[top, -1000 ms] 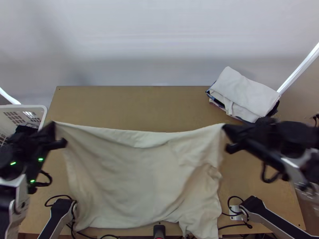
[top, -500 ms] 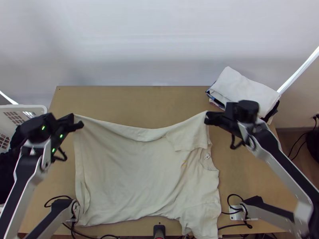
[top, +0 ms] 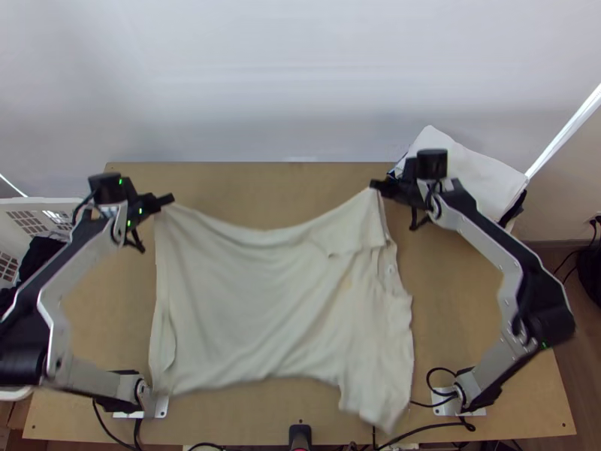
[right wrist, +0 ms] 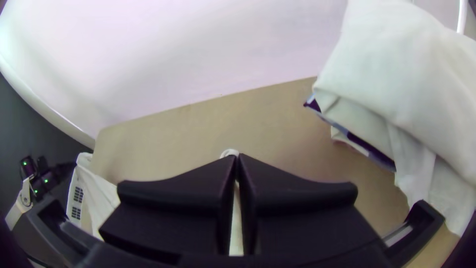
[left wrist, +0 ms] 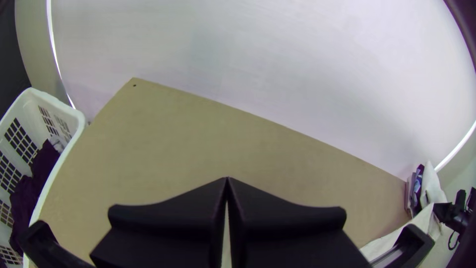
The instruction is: Fold the t-shirt
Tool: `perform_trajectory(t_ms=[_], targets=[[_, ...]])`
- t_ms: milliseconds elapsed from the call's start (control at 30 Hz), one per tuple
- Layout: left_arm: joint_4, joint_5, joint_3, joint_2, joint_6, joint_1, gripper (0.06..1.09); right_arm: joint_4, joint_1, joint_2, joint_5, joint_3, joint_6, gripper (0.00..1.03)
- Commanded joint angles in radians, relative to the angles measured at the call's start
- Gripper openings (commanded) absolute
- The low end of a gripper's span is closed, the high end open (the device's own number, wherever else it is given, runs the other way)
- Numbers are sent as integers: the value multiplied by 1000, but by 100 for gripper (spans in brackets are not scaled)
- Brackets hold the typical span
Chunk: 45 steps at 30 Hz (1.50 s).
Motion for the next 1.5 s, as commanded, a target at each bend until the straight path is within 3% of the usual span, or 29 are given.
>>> perform_trajectory(t_ms=[0,167,433,667,967,1467], targets=[[10,7,115,114,-19,31,10,-27,-14,87,14,119,38,3],[-12,5,242,230,-44,48,10,-95,-14,202,47,273,54,3],[-175,15,400,316,-81,72,10,-216,-31,278,71,423,115,3],[-389,156,471,269,-105,88,9,-386,-26,266,60,484,118,3],[-437,257,379,183,-73,149,10,-543,-31,218,24,471,112,3],[-383,329,61,-10,7,201,10,-546,-51,90,25,282,75,3]])
